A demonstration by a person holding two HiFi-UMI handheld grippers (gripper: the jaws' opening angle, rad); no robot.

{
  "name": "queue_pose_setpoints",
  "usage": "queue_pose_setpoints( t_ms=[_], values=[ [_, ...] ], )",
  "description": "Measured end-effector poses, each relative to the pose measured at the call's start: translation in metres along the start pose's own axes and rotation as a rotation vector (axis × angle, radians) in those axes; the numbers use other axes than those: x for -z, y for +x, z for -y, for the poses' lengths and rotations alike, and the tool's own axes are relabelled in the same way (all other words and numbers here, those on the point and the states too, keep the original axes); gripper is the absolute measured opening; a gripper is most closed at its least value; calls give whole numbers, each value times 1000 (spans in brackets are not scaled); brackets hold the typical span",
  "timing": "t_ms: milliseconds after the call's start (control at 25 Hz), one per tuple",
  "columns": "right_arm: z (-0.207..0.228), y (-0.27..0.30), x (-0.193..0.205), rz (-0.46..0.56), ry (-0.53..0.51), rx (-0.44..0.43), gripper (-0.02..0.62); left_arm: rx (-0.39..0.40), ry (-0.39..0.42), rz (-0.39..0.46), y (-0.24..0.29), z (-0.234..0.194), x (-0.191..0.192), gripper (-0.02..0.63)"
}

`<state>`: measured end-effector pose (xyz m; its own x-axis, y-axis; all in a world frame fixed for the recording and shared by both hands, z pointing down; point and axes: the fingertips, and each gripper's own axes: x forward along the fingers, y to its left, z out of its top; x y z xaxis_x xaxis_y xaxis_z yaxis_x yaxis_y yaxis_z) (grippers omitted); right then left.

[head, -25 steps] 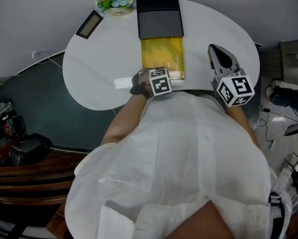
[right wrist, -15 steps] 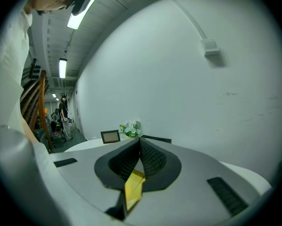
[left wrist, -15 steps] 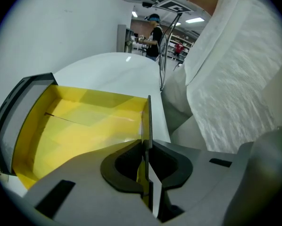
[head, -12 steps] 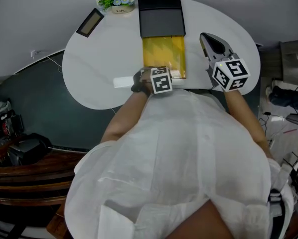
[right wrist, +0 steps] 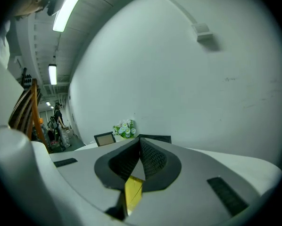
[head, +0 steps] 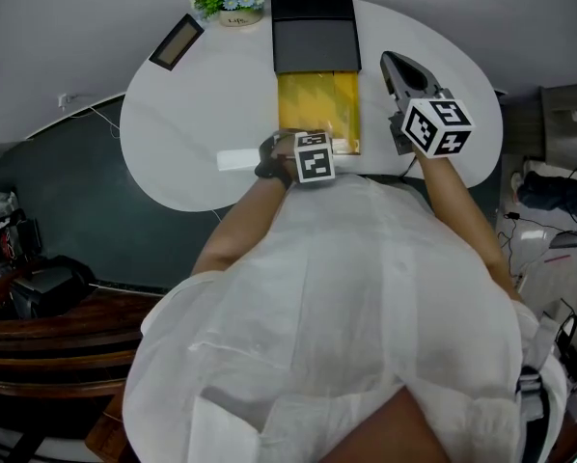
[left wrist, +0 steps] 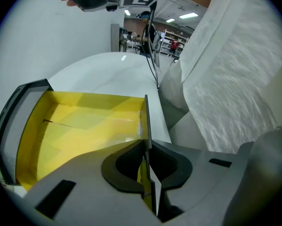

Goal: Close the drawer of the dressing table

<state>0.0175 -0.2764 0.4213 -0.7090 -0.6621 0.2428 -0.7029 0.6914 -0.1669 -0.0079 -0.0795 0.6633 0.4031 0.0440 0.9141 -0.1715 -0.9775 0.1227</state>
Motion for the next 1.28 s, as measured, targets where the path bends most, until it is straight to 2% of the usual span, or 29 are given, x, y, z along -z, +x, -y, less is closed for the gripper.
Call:
queue_pose_setpoints(
  t_ms=[200, 560, 760, 1040, 1200, 1280],
  values=[
    [-2, -15, 24, -40, 2, 20, 9, 2, 7, -1, -1, 1, 0, 41],
    [-5, -26, 23, -42, -32, -6, 9, 11, 11, -11, -12, 3, -2, 37],
    [3, -33, 28, -54, -11, 8, 9, 16, 13, -14, -25, 4, -6, 34],
    [-1, -36, 32, -60, -6, 2, 9, -17, 25, -14, -21, 4, -6, 32],
    [-2, -36, 34, -61, 0, 3, 9, -112, -8, 17, -28, -20, -11, 29],
    [-2, -36, 35, -62, 2, 2, 9, -119, -18, 23, -33, -34, -14, 29]
  ],
)
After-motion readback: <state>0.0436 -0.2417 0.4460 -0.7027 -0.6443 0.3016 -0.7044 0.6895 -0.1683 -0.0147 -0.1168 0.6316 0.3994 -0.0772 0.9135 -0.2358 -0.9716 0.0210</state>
